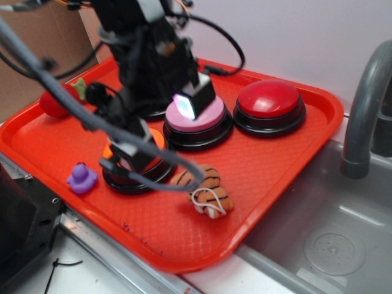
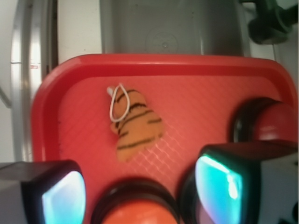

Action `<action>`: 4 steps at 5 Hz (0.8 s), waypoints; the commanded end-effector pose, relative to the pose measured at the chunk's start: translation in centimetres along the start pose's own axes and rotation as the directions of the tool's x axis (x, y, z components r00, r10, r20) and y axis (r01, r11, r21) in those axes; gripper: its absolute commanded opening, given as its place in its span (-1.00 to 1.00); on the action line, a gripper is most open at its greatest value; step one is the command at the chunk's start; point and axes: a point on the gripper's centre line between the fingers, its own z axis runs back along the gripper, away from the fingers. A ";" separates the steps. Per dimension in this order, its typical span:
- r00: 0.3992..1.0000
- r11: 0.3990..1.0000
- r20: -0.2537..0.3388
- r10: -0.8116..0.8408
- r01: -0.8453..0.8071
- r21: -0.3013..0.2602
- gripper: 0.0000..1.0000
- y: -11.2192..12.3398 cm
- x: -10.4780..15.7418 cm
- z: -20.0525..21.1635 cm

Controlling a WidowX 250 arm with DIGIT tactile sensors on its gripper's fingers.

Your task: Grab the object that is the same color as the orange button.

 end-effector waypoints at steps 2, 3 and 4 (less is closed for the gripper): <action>0.997 0.999 -0.072 -0.011 0.008 -0.038 1.00 -0.1 1.5 -4.1; 0.991 0.999 -0.132 0.020 -0.026 -0.047 1.00 0.3 1.3 -5.6; 0.992 0.997 -0.117 0.040 -0.047 -0.058 -0.01 0.7 1.0 -5.9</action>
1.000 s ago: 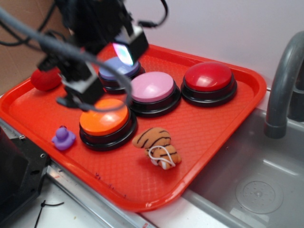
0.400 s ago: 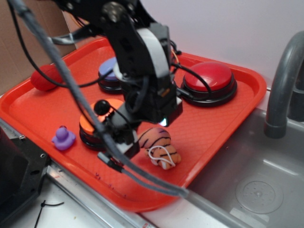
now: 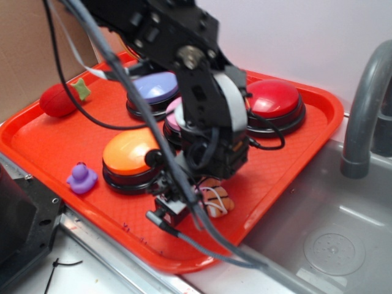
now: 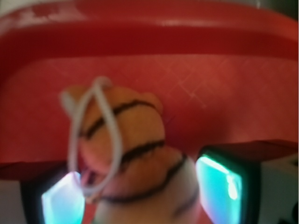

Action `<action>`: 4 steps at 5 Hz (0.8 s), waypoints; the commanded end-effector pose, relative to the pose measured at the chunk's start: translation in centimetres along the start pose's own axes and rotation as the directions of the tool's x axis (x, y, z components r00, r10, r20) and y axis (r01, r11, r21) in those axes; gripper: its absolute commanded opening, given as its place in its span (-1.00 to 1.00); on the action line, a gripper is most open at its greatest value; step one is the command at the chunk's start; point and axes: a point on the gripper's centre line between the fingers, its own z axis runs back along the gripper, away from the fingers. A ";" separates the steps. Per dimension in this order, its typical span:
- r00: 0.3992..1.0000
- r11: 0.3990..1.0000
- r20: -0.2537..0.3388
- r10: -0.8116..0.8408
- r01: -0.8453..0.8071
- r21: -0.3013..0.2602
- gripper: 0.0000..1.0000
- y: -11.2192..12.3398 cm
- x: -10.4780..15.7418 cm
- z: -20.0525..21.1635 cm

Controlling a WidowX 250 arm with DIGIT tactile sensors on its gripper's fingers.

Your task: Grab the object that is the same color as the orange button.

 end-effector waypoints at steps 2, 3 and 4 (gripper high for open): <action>0.964 0.964 0.014 0.266 -0.266 -0.023 -1.00 0.3 -1.7 3.5; 0.868 0.868 -0.022 0.496 -0.497 -0.026 -1.00 -0.1 -3.6 6.6; 0.718 0.718 -0.055 0.694 -0.696 -0.030 -1.00 -0.5 -6.8 8.9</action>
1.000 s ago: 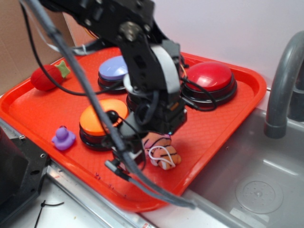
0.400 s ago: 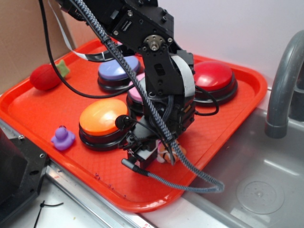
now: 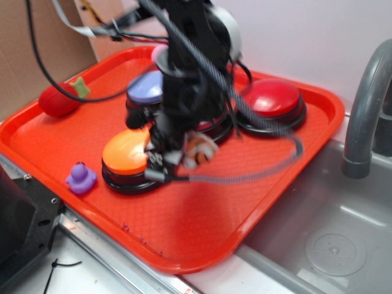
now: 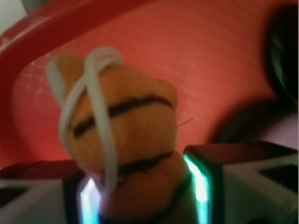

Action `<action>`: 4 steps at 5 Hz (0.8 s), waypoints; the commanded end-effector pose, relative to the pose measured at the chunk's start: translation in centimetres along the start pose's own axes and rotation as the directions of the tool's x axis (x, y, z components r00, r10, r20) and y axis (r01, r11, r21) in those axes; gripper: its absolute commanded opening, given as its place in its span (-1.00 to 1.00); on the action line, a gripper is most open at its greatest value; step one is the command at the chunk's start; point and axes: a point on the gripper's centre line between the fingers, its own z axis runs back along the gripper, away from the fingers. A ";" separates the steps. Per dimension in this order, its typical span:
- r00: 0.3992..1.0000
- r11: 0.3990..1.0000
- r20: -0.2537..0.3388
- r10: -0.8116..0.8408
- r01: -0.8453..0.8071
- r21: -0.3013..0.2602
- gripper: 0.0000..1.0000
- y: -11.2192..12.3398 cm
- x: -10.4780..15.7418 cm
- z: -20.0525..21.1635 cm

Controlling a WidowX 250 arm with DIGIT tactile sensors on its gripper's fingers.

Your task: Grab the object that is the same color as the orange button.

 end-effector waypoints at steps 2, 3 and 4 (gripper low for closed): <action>0.747 0.734 0.010 0.665 -0.651 -0.193 -1.00 3.3 -9.6 4.6; 0.568 0.541 -0.048 0.821 -0.803 -0.250 -1.00 4.4 -11.8 4.0; 0.382 0.359 -0.062 0.922 -0.904 -0.232 -1.00 4.9 -12.8 3.5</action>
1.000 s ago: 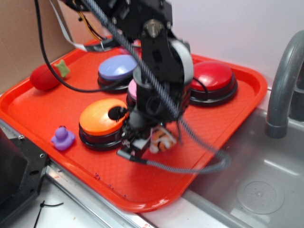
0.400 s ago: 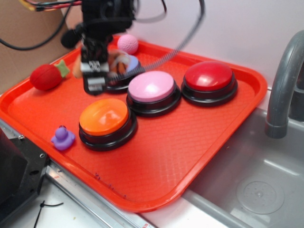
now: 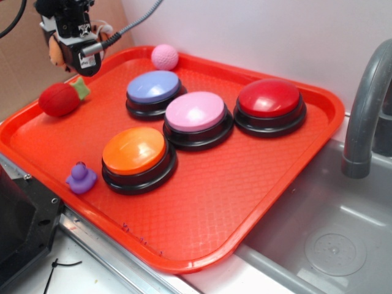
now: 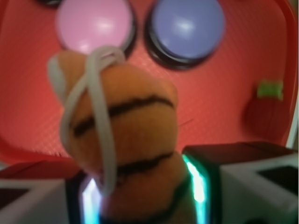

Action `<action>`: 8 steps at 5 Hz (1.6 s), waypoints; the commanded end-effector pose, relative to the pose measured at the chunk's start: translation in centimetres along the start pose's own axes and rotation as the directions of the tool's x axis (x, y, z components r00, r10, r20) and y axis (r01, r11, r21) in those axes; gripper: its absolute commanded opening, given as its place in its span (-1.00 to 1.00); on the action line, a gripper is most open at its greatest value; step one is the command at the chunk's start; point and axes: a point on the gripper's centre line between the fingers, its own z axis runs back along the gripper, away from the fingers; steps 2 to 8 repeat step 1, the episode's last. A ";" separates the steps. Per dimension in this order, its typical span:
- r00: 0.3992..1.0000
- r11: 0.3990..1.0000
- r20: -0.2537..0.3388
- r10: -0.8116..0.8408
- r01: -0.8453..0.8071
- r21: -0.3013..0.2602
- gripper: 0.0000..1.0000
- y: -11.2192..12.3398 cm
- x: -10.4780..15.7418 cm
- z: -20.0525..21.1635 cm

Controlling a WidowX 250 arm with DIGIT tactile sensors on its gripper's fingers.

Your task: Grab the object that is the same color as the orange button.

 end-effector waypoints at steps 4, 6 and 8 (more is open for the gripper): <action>0.976 0.977 0.047 0.211 -0.212 0.010 -1.00 0.1 -0.8 -0.1; 0.976 0.977 0.047 0.211 -0.212 0.010 -1.00 0.1 -0.8 -0.1; 0.976 0.977 0.047 0.211 -0.212 0.010 -1.00 0.1 -0.8 -0.1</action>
